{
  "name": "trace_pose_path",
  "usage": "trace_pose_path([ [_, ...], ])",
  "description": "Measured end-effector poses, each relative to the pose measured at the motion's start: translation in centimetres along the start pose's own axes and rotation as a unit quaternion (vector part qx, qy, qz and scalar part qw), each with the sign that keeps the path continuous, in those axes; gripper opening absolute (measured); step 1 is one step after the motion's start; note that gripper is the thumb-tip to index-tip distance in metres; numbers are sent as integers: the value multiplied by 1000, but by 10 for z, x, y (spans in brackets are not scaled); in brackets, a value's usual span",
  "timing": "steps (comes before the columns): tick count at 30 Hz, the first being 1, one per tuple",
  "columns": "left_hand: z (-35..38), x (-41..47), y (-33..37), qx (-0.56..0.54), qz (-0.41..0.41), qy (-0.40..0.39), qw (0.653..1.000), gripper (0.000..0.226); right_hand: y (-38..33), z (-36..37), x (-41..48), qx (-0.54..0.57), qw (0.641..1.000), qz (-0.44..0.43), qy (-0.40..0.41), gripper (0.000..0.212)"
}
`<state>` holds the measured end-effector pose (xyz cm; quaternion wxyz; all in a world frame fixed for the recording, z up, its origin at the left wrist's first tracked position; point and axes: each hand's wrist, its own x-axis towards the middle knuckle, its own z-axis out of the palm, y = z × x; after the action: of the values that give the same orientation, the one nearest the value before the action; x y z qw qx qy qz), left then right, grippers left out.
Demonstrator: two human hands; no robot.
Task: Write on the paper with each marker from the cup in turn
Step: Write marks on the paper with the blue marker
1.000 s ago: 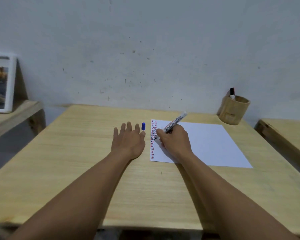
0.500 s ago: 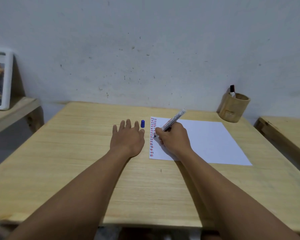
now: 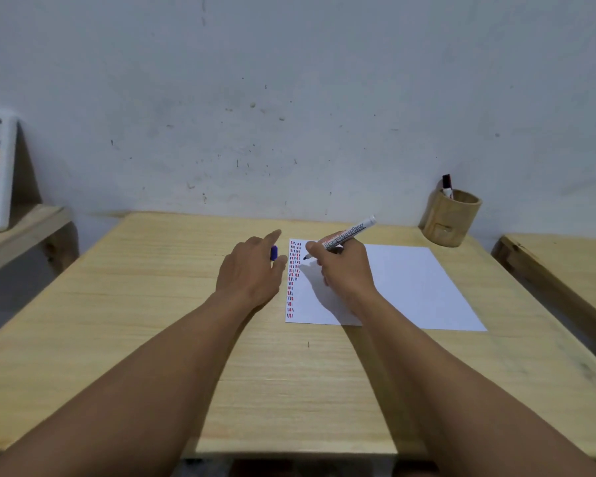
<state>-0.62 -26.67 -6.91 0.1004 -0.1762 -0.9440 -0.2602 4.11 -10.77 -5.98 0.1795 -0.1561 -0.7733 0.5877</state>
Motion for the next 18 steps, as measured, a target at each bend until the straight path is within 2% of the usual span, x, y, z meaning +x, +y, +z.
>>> trace_pose_path([
  [2,-1,7,1,-3,-5,-5,1000,42,-8,-5,-1,23,1000,6,-3,14],
  [6,-4,14,4,-31,-28,9,999,24,-18,-17,-5,91,995,37,-7,18],
  [10,-17,13,22,-186,-88,44,978,13,-24,-29,-9,136,990,47,-4,10],
  [13,-26,16,40,-267,-92,80,956,11,-29,-36,-10,176,983,59,9,14],
  [18,-38,14,69,-389,-104,51,914,8,-52,-51,-16,276,958,77,17,12],
])
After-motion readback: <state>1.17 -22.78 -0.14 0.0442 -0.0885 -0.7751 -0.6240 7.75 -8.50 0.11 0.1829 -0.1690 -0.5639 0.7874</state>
